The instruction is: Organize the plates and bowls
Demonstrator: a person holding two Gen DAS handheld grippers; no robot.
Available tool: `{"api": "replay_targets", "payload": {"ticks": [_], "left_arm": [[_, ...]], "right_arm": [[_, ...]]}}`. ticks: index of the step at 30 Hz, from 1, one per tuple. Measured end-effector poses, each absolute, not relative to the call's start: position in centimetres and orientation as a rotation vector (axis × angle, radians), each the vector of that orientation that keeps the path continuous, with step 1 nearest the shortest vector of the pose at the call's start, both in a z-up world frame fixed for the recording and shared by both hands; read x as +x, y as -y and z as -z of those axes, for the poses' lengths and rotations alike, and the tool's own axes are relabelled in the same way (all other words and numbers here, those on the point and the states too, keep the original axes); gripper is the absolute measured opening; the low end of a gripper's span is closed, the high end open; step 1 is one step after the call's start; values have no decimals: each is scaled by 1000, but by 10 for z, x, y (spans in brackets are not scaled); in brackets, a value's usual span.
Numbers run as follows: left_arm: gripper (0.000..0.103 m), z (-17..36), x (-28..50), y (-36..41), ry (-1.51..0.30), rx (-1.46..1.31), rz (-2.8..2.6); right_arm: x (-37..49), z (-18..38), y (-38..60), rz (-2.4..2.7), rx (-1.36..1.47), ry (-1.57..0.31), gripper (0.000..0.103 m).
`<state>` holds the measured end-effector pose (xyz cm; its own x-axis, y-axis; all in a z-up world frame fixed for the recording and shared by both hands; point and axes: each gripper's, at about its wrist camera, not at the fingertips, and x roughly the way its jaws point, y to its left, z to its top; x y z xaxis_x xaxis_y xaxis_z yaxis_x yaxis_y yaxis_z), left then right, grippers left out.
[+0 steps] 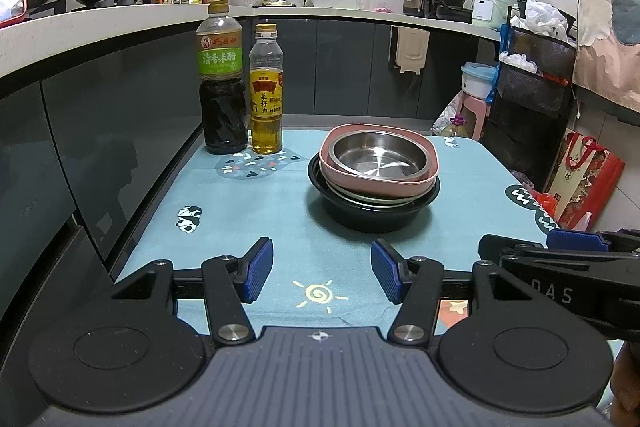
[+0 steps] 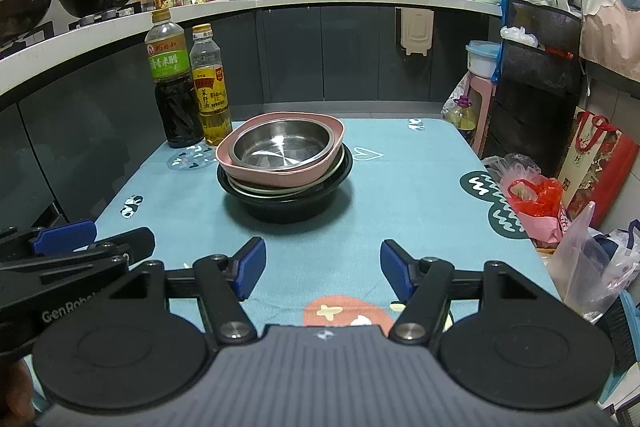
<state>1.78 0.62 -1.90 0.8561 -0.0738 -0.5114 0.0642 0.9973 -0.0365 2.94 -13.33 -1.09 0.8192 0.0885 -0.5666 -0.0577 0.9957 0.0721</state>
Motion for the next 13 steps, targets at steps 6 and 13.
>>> {"api": "replay_targets", "payload": {"ticks": [6,13], "left_arm": [[52,19,16,-7,-532,-19,75],[52,19,16,-7,-539,-21,73]], "right_arm": [[29,11,133,-81,46,-611,60],[30,11,133,-79,46,-615,60]]}}
